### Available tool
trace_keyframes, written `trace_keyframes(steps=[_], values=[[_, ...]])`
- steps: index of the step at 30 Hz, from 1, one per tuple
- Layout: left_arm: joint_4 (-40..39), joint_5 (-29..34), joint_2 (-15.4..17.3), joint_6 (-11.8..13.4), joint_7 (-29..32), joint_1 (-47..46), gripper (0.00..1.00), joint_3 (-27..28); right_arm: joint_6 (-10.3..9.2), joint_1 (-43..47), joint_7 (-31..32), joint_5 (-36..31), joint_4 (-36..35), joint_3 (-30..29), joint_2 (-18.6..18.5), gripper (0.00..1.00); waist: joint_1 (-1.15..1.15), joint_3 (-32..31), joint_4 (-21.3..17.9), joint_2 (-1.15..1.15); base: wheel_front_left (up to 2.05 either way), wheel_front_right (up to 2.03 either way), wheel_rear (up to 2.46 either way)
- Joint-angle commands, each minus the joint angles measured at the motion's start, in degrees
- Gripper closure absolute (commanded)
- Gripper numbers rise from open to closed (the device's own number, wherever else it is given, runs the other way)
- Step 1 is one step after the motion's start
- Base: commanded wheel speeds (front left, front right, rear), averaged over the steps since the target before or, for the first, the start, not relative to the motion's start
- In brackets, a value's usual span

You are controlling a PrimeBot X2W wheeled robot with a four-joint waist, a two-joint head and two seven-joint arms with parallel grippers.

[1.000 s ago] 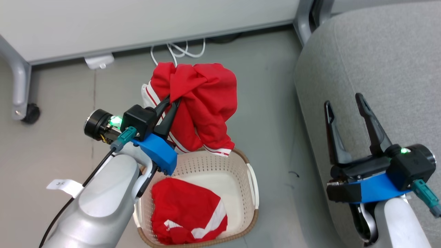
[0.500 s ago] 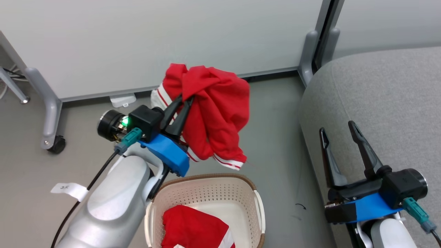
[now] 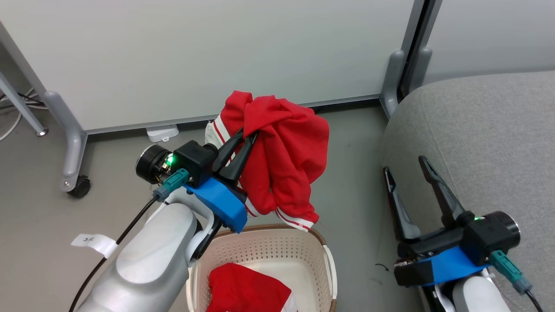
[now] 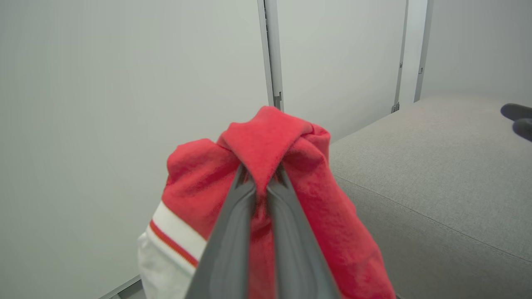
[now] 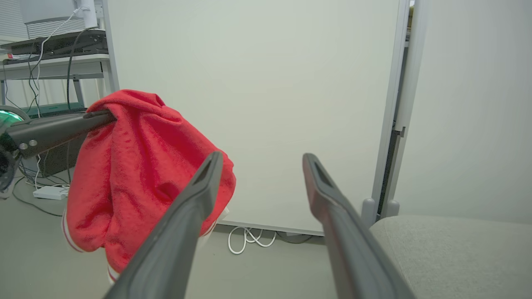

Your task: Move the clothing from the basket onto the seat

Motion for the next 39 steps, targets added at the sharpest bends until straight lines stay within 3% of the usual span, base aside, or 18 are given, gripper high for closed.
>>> trace_keyframes(steps=[1,16,39], values=[[-0.27,-0.44,0.40,-0.08,-0.28,-0.11,1.00,0.01,0.03,-1.02,-0.20,-0.46,-0.20,0.73,-0.20,0.00,0.01,0.07,-0.05,-0.01,0.00,0.00,0.00],[-0.95,0.11,-0.30,-0.08,-0.29,-2.17,1.00,-1.11,0.03,-13.69,-0.20,-0.97,3.85,14.12,-0.20,0.00,0.01,1.44,0.99,-0.01,0.00,0.00,0.00],[-2.24,0.11,-3.14,-0.07,-0.29,-4.22,1.00,-4.47,0.03,-26.56,-0.19,-3.60,32.13,20.92,-0.20,0.00,0.01,2.44,3.34,-0.01,0.00,0.00,0.00]])
